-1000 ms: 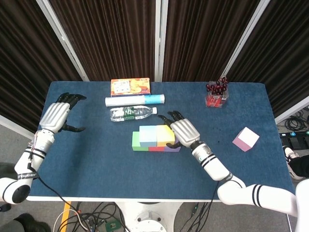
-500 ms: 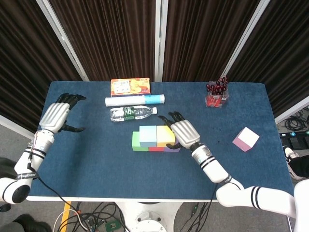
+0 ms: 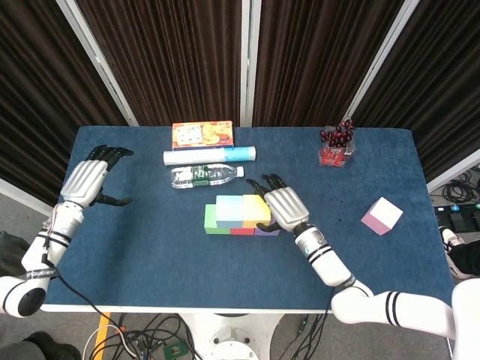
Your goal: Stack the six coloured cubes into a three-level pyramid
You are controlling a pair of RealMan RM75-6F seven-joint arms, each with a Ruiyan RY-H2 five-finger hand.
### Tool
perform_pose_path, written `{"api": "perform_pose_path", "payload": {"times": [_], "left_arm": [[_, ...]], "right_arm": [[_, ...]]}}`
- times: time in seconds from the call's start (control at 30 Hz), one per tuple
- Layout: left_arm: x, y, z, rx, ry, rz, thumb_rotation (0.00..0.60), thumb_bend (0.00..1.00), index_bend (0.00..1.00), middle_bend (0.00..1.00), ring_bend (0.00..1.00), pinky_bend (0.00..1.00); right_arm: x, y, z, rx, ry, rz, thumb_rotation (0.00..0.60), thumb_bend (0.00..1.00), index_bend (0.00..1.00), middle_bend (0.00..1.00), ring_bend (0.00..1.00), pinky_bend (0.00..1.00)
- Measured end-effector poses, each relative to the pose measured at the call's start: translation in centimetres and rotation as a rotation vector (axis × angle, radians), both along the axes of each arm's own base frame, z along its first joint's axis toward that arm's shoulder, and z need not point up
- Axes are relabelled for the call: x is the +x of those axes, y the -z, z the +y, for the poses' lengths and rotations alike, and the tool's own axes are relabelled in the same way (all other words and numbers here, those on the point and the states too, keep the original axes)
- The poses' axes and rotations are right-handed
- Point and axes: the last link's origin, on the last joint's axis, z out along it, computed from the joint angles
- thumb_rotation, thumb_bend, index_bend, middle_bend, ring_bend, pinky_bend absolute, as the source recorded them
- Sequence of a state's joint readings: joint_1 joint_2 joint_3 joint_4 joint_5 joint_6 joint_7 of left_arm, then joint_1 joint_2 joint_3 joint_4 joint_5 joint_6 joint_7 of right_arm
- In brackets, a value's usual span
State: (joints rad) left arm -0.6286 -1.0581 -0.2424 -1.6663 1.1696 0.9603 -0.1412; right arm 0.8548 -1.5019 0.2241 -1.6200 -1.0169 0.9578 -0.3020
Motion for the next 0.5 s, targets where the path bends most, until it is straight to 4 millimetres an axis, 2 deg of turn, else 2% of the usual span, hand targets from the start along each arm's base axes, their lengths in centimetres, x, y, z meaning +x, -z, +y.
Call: {"api": "perform_pose_path", "payload": {"times": [0.5], "left_arm": [[-0.13, 0.07, 0.07, -0.002, -0.001, -0.003, 0.600, 0.09, 0.17, 0.13, 0.08, 0.04]], "right_arm": [[0.08, -0.08, 0.21, 0.000, 0.002, 0.003, 0.600, 0.10, 0.00, 0.31, 0.02, 0.00]]}}
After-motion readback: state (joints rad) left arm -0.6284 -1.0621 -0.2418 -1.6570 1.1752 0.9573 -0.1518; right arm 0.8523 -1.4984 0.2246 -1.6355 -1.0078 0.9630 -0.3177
